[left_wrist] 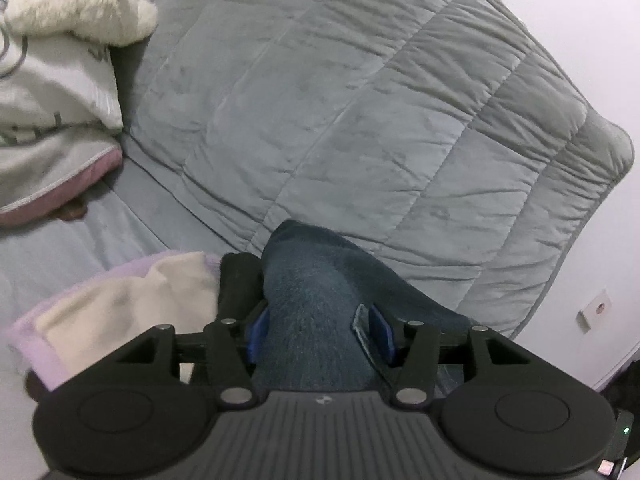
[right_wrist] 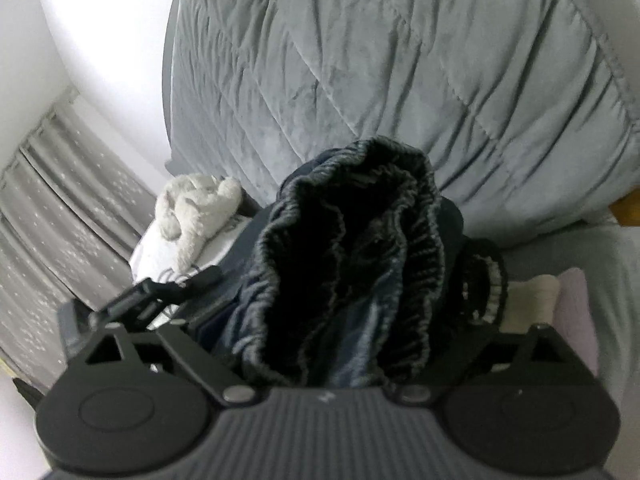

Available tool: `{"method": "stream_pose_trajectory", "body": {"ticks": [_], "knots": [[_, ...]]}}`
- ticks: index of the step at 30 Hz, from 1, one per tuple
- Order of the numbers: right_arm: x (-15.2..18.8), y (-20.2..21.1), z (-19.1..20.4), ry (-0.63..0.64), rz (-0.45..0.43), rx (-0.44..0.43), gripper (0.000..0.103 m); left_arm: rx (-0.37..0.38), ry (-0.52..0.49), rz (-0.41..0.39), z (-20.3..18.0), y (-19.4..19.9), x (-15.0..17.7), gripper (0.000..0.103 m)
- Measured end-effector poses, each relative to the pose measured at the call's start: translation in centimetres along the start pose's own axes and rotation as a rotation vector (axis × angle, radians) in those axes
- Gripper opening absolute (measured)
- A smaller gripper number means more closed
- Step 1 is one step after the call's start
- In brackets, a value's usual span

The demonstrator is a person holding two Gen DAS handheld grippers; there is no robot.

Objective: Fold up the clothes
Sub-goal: 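Lower the jeans onto the clothes stack and open both grippers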

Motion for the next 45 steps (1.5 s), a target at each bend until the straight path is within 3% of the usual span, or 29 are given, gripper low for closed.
{"method": "stream_pose_trajectory", "body": {"ticks": [3,8,14,17,19,22,24,30,35,37,38,40,45], "knots": [[-0.3,1.4,-0.2,0.026,-0.022,0.034,0.103,-0.006,-0.012,-0.043,-0.5,1.3,-0.5,0.050],[-2.2,4.9,0.3,0.099,-0.099,0.092,0.103,0.049,-0.014,-0.114,-2.3,3.6,-1.2,0.050],[-5.4,5.6,4.0,0.293,-0.240,0.200,0.093,0.077,-0.085,-0.087,-4.4,2.1,1.1,0.050],[-5.4,4.3,5.6,0.416,-0.275,0.236,0.082,0.054,-0.118,-0.095,-3.7,0.8,2.4,0.050],[-4.5,3.3,5.6,0.477,-0.283,0.265,0.077,0.017,-0.158,-0.132,-3.1,0.6,2.9,0.043],[-3.0,1.9,5.4,0.538,-0.281,0.307,0.076,-0.063,-0.243,-0.191,-1.6,0.1,3.7,0.033],[-1.1,1.0,5.2,0.571,-0.290,0.332,0.076,-0.083,-0.274,-0.210,-0.9,-0.3,4.1,0.032],[2.3,-0.2,3.3,0.481,-0.303,0.306,0.082,-0.093,-0.274,-0.255,0.4,-1.6,4.8,0.032],[2.0,0.0,3.5,0.464,-0.296,0.315,0.082,-0.143,-0.307,-0.243,-0.9,-1.3,4.8,0.033],[1.7,0.7,3.9,0.446,-0.285,0.326,0.087,-0.179,-0.303,-0.246,-1.5,-0.4,5.1,0.034],[1.7,1.2,4.3,0.434,-0.274,0.336,0.095,-0.216,-0.309,-0.252,-2.0,0.3,5.6,0.034],[1.8,2.3,5.0,0.416,-0.255,0.350,0.103,-0.263,-0.338,-0.261,-3.0,1.5,6.5,0.043],[3.1,6.4,7.5,0.442,-0.226,0.385,0.103,-0.352,-0.392,-0.222,-6.3,5.9,10.8,0.065]]}}
Point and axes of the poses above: each gripper's, at about its wrist camera, not at the fingertips, and y roughly against the way its jaws point, z to its left, x to its underside, the point moved 6 cm from there along -y, roughly the way its jaws point, and after that the axes turned 15 degrees about y, right-handed, at the moved point
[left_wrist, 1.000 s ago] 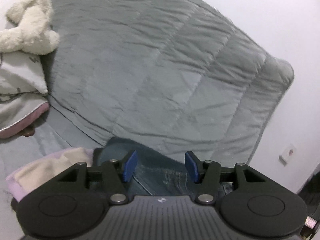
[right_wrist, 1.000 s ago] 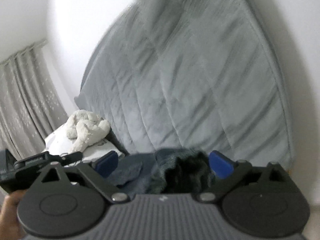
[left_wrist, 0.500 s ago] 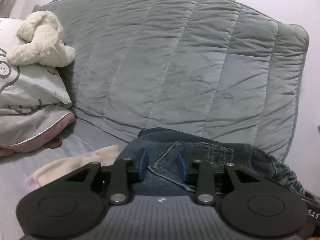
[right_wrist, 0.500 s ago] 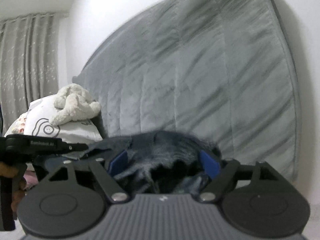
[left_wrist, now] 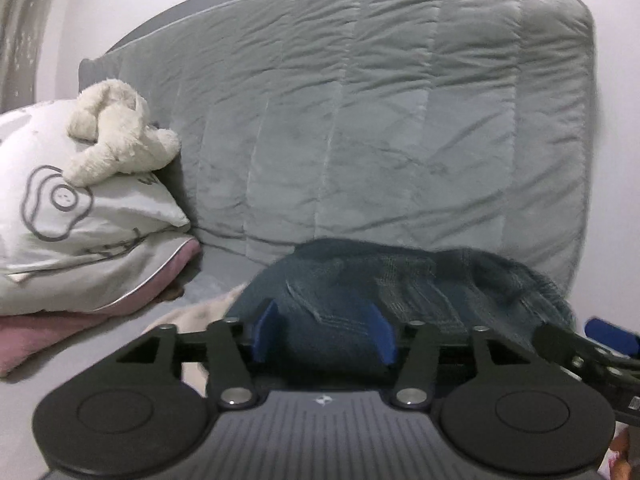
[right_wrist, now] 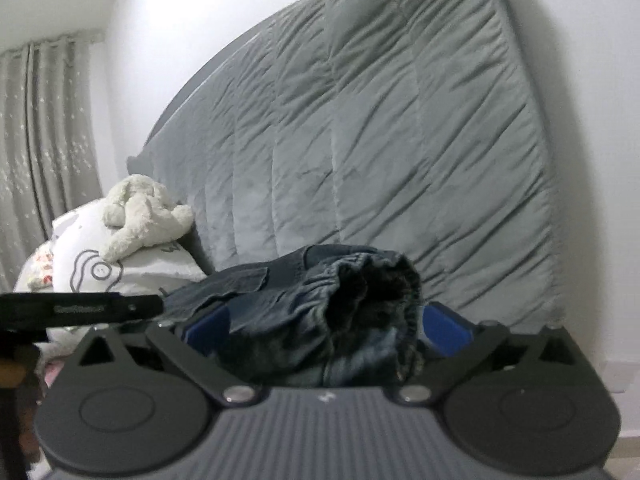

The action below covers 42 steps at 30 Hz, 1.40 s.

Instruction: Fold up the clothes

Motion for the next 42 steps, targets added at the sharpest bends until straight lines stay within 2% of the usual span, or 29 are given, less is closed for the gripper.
{"method": "stream_pose_trajectory", "body": {"ticks": [3,6,9,15,21,24,26,29,34,38,42], "knots": [[0.2,2.6,0.4,0.007,0.045,-0.011,0.103,-0.004,-0.004,0.060,-1.3,3.3,2.1,0.070],[0.7,5.1,0.8,0.008,0.078,-0.014,0.103,-0.021,-0.016,0.077,-2.0,5.6,3.7,0.076],[1.2,7.4,1.2,0.001,0.102,-0.019,0.103,-0.046,-0.007,0.115,-2.1,8.1,5.8,0.078],[2.0,10.6,1.6,0.012,0.138,-0.027,0.103,-0.089,-0.003,0.142,-1.9,11.2,7.8,0.080],[3.0,12.7,2.0,-0.013,0.150,-0.021,0.103,-0.159,0.010,0.166,-1.2,13.0,9.3,0.091],[3.8,13.0,2.1,0.000,0.208,0.013,0.103,-0.203,0.004,0.200,-1.0,13.6,10.5,0.102],[4.2,13.1,2.3,0.018,0.231,0.031,0.103,-0.209,0.007,0.200,-1.1,14.0,11.2,0.103],[4.4,14.0,2.6,0.016,0.218,0.019,0.103,-0.215,0.020,0.221,-1.2,14.4,12.2,0.103],[4.6,15.7,2.9,0.031,0.229,0.022,0.103,-0.234,0.106,0.265,-1.1,15.3,13.2,0.103],[4.7,18.0,2.8,0.021,0.222,0.004,0.103,-0.225,0.173,0.257,-0.8,16.7,13.8,0.103],[4.5,18.7,3.3,0.039,0.225,0.002,0.103,-0.265,0.207,0.249,-0.2,17.9,14.6,0.103]]}}
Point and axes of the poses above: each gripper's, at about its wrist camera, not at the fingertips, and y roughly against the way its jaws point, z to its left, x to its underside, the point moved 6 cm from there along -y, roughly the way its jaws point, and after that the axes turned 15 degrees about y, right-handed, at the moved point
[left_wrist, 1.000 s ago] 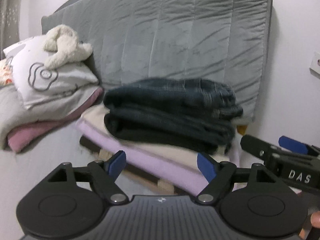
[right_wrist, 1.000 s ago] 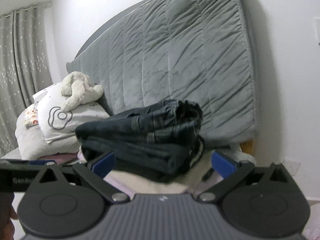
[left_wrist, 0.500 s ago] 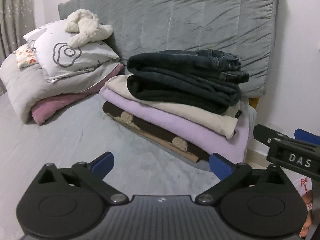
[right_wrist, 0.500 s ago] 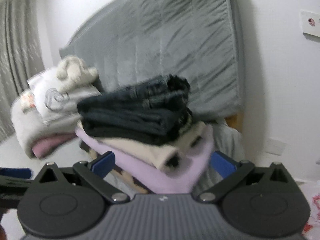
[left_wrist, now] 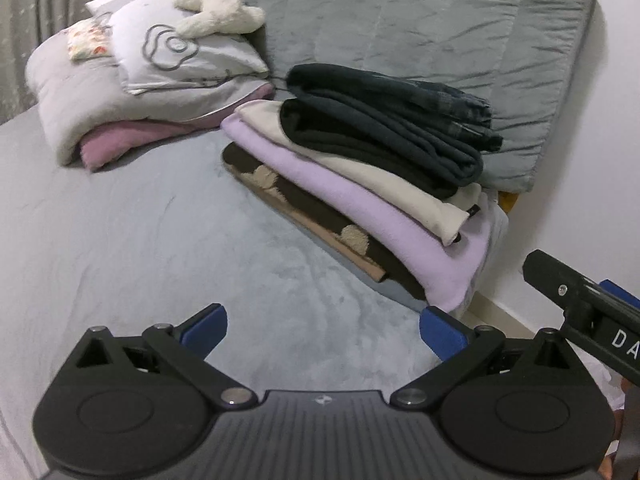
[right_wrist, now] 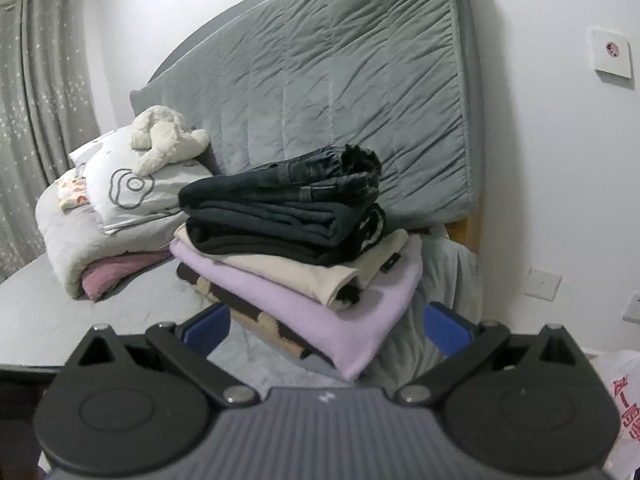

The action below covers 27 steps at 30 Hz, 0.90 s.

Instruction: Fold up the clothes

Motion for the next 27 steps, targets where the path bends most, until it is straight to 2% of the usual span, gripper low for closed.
{"method": "stream_pose_trajectory", "body": {"ticks": [8,10,18,27], "knots": [[-0.1,0.7,1.9,0.040,0.004,-0.010,0.103,-0.069,0.033,-0.001,2.0,1.9,1.0,0.103],[-0.1,0.8,2.4,0.053,0.007,-0.017,0.103,-0.106,0.063,-0.010,2.9,2.4,1.2,0.103],[0.7,0.4,7.5,0.120,0.061,-0.152,0.103,-0.254,0.189,-0.018,8.3,3.8,2.1,0.103],[2.3,-0.6,14.7,0.200,0.101,-0.292,0.103,-0.363,0.311,-0.032,15.6,4.5,3.1,0.103]]}}
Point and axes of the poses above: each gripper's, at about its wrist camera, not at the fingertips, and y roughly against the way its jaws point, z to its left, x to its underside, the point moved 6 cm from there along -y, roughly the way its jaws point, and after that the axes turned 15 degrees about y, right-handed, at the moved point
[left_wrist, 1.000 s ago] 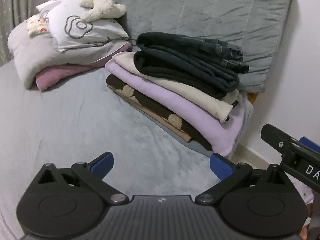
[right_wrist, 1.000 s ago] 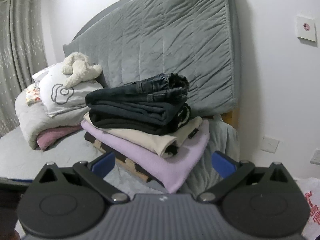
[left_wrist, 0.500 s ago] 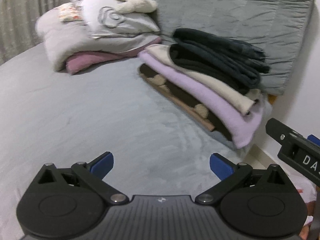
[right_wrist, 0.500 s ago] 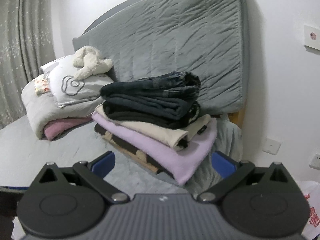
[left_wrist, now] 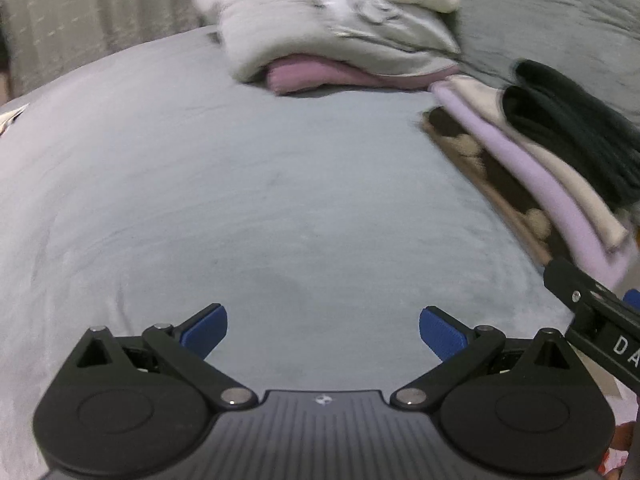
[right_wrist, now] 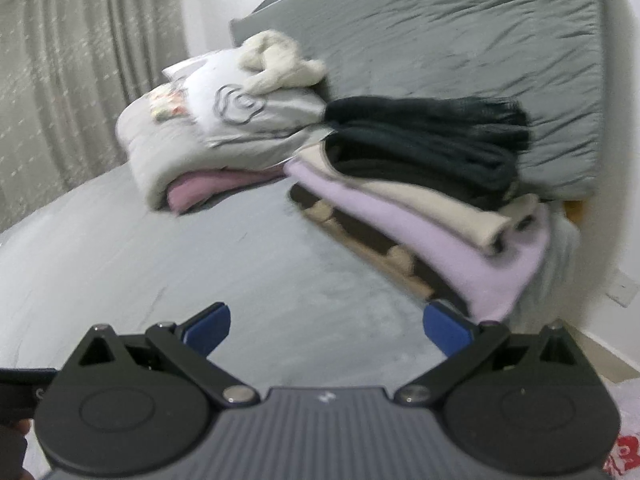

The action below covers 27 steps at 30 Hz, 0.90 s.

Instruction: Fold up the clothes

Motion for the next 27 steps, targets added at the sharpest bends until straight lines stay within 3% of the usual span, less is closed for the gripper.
{"method": "stream_pose_trajectory", "body": {"ticks": [8,15,27], "knots": [[0.0,-2.8,8.3,0.142,0.039,-0.118,0.103,-0.102,0.089,-0.021,7.4,-1.5,-1.3,0.103],[0.9,-4.7,16.5,0.242,0.053,-0.233,0.103,-0.188,0.156,-0.111,14.5,-2.0,-2.3,0.103],[2.3,-6.8,27.1,0.385,0.070,-0.361,0.103,-0.260,0.198,-0.146,24.7,-4.2,-3.1,0.103]]}}
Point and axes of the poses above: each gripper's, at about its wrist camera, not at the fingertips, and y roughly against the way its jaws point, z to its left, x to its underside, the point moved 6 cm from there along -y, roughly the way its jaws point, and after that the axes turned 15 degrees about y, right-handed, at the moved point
